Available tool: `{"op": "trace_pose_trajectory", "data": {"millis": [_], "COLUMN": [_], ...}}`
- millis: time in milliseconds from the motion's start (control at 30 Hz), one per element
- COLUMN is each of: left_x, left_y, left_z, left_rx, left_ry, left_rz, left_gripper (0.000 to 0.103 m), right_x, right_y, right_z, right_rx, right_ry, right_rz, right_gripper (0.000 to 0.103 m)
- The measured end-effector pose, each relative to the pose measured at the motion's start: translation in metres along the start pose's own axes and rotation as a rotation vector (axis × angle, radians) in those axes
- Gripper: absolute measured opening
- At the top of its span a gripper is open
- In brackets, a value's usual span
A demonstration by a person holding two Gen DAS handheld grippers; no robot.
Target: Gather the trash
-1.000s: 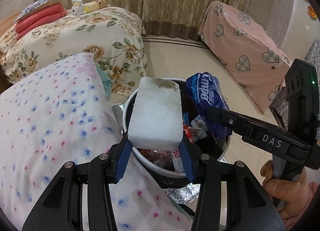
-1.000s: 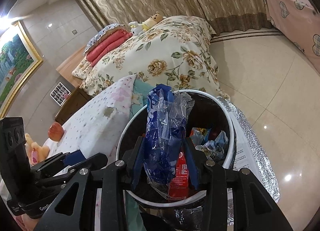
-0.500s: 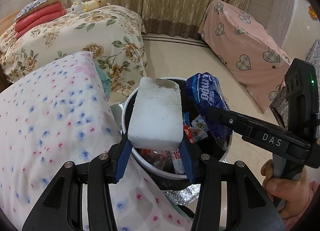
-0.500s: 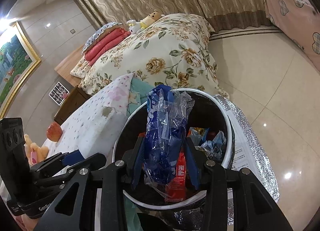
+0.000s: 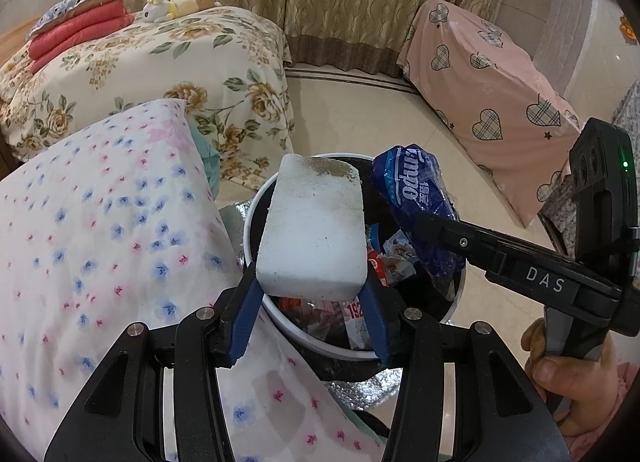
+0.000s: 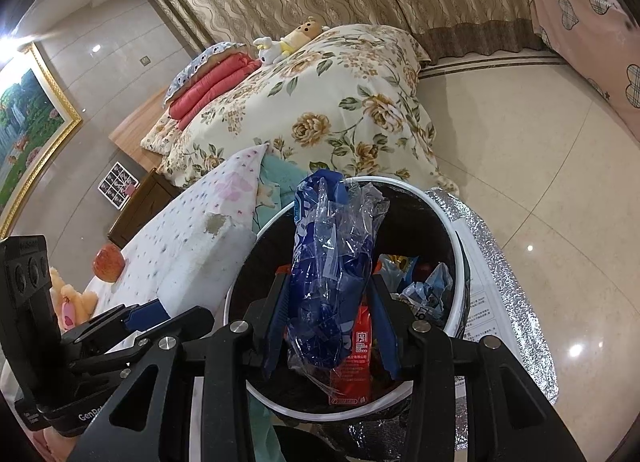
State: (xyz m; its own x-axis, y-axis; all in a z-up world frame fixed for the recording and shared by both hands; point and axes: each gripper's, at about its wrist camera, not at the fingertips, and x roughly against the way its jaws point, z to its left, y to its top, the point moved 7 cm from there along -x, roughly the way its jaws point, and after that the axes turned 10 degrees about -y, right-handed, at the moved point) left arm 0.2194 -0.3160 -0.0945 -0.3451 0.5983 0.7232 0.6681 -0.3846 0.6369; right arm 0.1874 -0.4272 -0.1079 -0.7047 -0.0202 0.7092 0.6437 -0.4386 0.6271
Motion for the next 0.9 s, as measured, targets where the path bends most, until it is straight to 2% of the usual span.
{"op": "trace_pose_trajectory", "data": {"millis": [133, 233, 400, 600, 800, 900], "left_x": [0.000, 0.001, 0.009, 0.028, 0.053, 0.073], "left_y": [0.001, 0.001, 0.001, -0.007, -0.033, -0.047], "left_z": [0.001, 0.002, 0.006, 0.014, 0.026, 0.032], "left_rx": [0.002, 0.009, 0.026, 0.057, 0.132, 0.141], "left_ry": [-0.002, -0.001, 0.002, 0.012, 0.022, 0.066], "left_rz": [0.004, 0.001, -0.023, -0.053, -0.084, -0.116], "left_gripper": [0.049, 0.051, 0.059, 0.061, 0.063, 0.067], "right_x": [-0.003, -0.004, 0.005, 0.016, 0.029, 0.037], "right_y": [0.000, -0.001, -0.003, -0.004, -0.009, -0.018], "right_z": [-0.002, -0.005, -0.008, -0.005, 0.011, 0.024], "right_rx": [-0.006, -0.027, -0.049, -0.061, -0.051, -0.024], "right_ry": [-0.009, -0.011, -0.008, 0.000, 0.008, 0.004], "right_rz": [0.007, 0.013, 0.000, -0.011, -0.031, -0.049], "right_gripper": [0.046, 0.074, 0.074, 0.074, 0.078, 0.080]}}
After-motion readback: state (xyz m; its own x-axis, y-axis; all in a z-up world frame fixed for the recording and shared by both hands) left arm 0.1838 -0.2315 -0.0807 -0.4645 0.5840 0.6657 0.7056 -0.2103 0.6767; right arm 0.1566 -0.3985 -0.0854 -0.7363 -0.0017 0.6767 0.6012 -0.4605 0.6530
